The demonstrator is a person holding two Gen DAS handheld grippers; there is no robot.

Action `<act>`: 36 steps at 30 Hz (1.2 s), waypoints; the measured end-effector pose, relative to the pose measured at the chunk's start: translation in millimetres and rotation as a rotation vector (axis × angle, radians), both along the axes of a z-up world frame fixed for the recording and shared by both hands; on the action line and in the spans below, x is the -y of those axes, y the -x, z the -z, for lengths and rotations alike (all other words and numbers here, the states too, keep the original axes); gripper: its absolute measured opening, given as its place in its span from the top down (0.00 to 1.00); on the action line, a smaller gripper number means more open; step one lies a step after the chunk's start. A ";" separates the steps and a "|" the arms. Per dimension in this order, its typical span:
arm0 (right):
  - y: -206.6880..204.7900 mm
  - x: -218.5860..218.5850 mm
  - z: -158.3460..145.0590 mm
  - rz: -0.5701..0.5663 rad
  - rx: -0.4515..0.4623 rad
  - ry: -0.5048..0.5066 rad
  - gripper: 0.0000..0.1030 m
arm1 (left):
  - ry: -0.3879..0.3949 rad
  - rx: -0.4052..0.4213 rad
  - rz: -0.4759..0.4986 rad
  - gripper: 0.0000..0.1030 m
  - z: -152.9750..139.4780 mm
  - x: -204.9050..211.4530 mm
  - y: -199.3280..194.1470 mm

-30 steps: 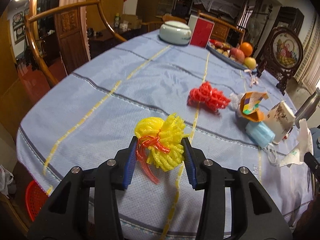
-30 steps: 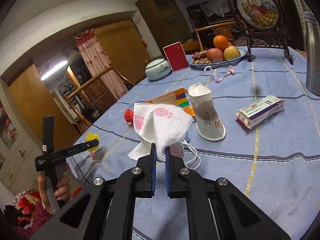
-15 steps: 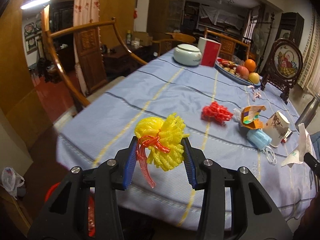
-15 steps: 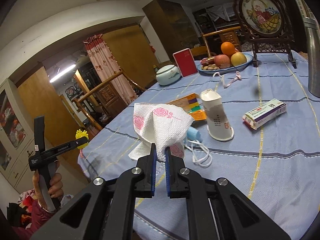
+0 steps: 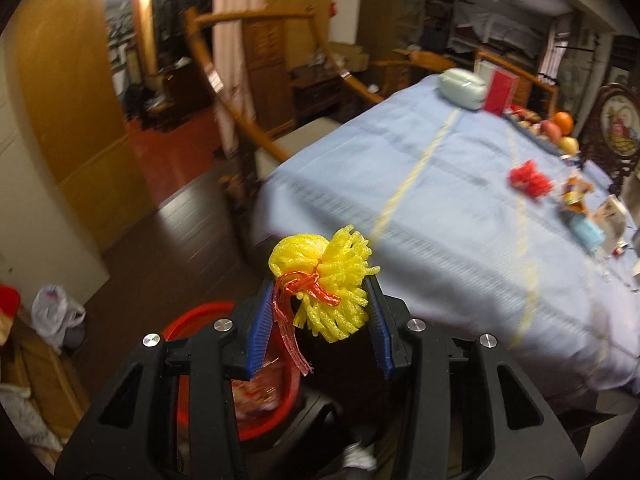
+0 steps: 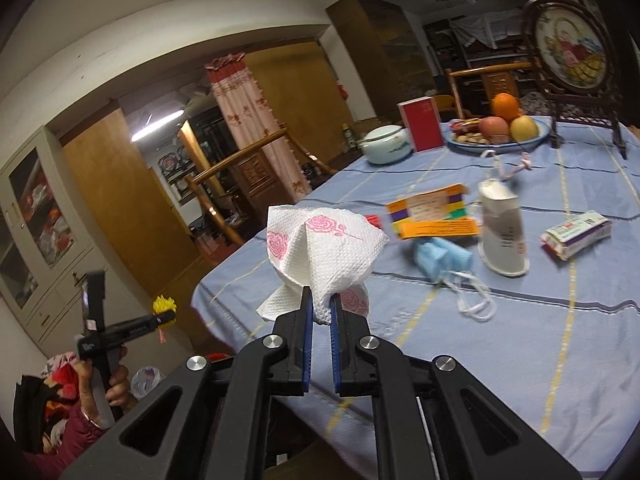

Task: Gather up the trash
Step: 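Carry the yellow bow to the wastebasket and release it while the right tool carries the tissue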

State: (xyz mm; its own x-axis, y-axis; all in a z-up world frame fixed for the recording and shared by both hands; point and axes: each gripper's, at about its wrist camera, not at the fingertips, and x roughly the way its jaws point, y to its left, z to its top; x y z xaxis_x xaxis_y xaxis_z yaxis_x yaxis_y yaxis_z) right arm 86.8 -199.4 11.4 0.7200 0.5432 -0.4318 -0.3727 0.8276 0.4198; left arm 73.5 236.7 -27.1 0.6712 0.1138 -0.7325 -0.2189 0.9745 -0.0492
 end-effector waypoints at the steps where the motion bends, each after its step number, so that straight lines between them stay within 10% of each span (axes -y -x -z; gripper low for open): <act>1: 1.4 -6.9 -1.1 -0.012 0.000 0.004 0.92 | 0.010 -0.017 -0.014 0.58 7.4 -9.8 2.6; 12: -7.1 -94.4 -5.2 -0.161 -0.049 0.081 0.92 | 0.114 -0.218 -0.143 0.57 107.0 -99.4 8.7; 15: -9.6 -116.5 -0.7 -0.198 -0.071 0.101 0.92 | 0.125 -0.254 -0.189 0.37 127.0 -116.8 14.0; 22: -13.7 -176.3 12.3 -0.306 -0.116 0.157 0.92 | 0.122 -0.191 -0.233 0.13 118.4 -139.5 27.2; 36: -15.1 -326.2 63.2 -0.614 -0.235 0.271 0.92 | 0.082 -0.115 -0.415 0.07 103.1 -195.7 58.2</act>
State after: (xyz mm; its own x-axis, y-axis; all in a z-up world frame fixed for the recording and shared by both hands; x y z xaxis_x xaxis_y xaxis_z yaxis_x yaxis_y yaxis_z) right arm 101.9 126.8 -51.8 0.1895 0.6724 -0.7155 -0.7300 0.5838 0.3553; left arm 15.4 432.4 -130.2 0.4945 0.2953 -0.8175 -0.5995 0.7969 -0.0748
